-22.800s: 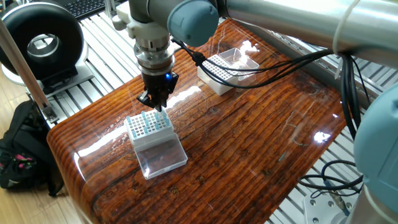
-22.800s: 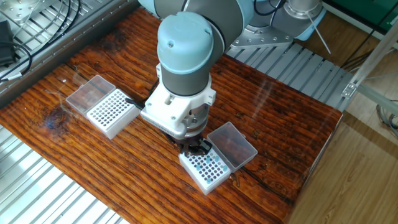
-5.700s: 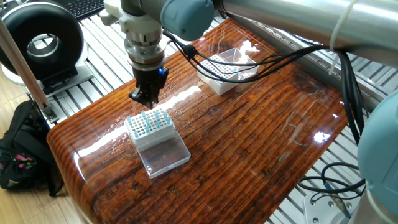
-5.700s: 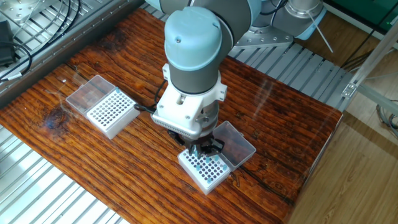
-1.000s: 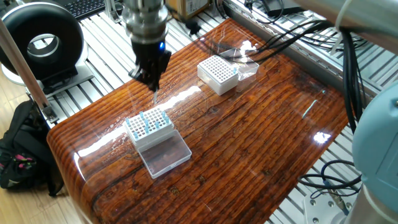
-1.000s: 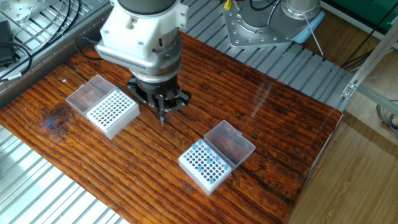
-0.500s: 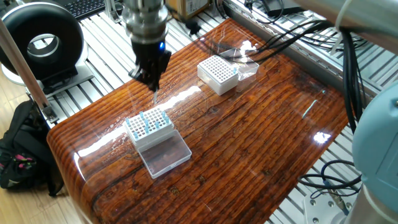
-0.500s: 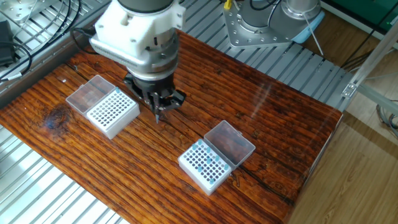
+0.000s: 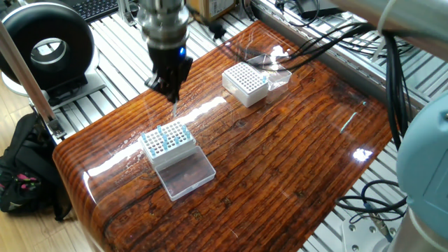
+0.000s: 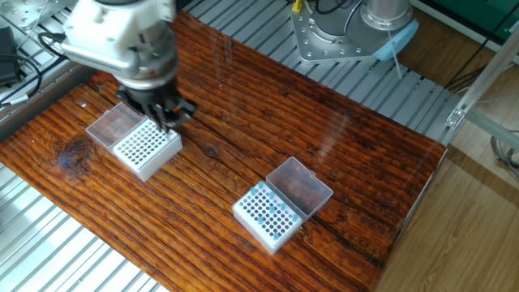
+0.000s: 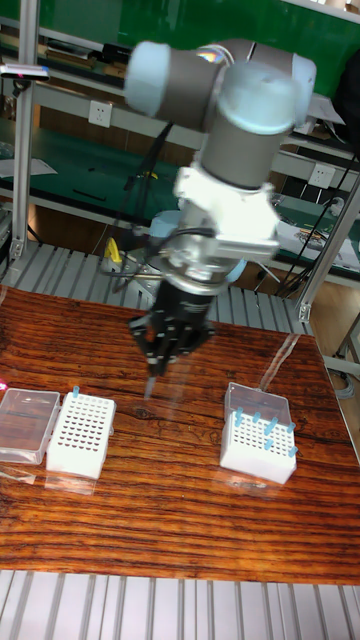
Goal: Transfer all medium pipette tips from one holder to another
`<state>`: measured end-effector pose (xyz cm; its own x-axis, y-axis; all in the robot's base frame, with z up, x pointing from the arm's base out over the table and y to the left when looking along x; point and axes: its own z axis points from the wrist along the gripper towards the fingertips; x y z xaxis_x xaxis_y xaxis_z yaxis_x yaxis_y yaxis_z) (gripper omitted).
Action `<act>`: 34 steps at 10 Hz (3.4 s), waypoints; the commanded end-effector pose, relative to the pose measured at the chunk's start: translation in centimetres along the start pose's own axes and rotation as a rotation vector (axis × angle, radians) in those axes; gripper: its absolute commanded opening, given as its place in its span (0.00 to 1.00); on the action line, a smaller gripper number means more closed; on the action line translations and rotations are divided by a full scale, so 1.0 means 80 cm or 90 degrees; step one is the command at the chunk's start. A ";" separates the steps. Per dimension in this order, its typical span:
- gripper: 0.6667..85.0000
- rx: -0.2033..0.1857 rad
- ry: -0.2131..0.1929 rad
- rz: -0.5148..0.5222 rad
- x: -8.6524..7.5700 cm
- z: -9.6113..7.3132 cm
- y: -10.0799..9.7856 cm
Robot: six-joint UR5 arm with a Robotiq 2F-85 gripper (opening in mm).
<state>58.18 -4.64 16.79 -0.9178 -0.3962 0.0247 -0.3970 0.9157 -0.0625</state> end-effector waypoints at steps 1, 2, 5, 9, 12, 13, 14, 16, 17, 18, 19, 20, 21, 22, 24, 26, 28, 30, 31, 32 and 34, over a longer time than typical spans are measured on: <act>0.06 0.012 -0.001 -0.040 0.041 0.028 -0.040; 0.06 0.009 0.001 -0.040 0.050 0.033 -0.041; 0.06 0.007 -0.001 -0.047 0.055 0.042 -0.049; 0.06 -0.017 0.000 -0.041 0.053 0.054 -0.039; 0.07 -0.022 0.003 -0.030 0.057 0.059 -0.032; 0.07 -0.017 0.001 -0.025 0.058 0.062 -0.030; 0.07 -0.013 0.001 -0.023 0.058 0.064 -0.031; 0.07 -0.008 0.001 -0.023 0.059 0.064 -0.033; 0.07 -0.008 0.001 -0.022 0.059 0.066 -0.033; 0.07 -0.008 0.000 -0.022 0.058 0.068 -0.033; 0.07 -0.008 0.000 -0.022 0.057 0.069 -0.033; 0.07 -0.008 0.000 -0.021 0.058 0.069 -0.032; 0.07 -0.006 0.000 -0.021 0.059 0.070 -0.033; 0.07 -0.005 0.001 -0.021 0.059 0.070 -0.034; 0.07 -0.005 0.001 -0.021 0.060 0.071 -0.034; 0.07 -0.005 0.001 -0.020 0.062 0.072 -0.035; 0.07 -0.004 0.002 -0.020 0.062 0.074 -0.035; 0.07 -0.006 0.002 -0.020 0.062 0.076 -0.034; 0.07 -0.006 0.002 -0.020 0.062 0.077 -0.034; 0.07 -0.006 0.002 -0.020 0.062 0.078 -0.034; 0.08 -0.006 0.000 -0.020 0.061 0.079 -0.034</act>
<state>54.66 -9.71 10.83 -0.9026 -0.4290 0.0365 -0.4305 0.9005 -0.0613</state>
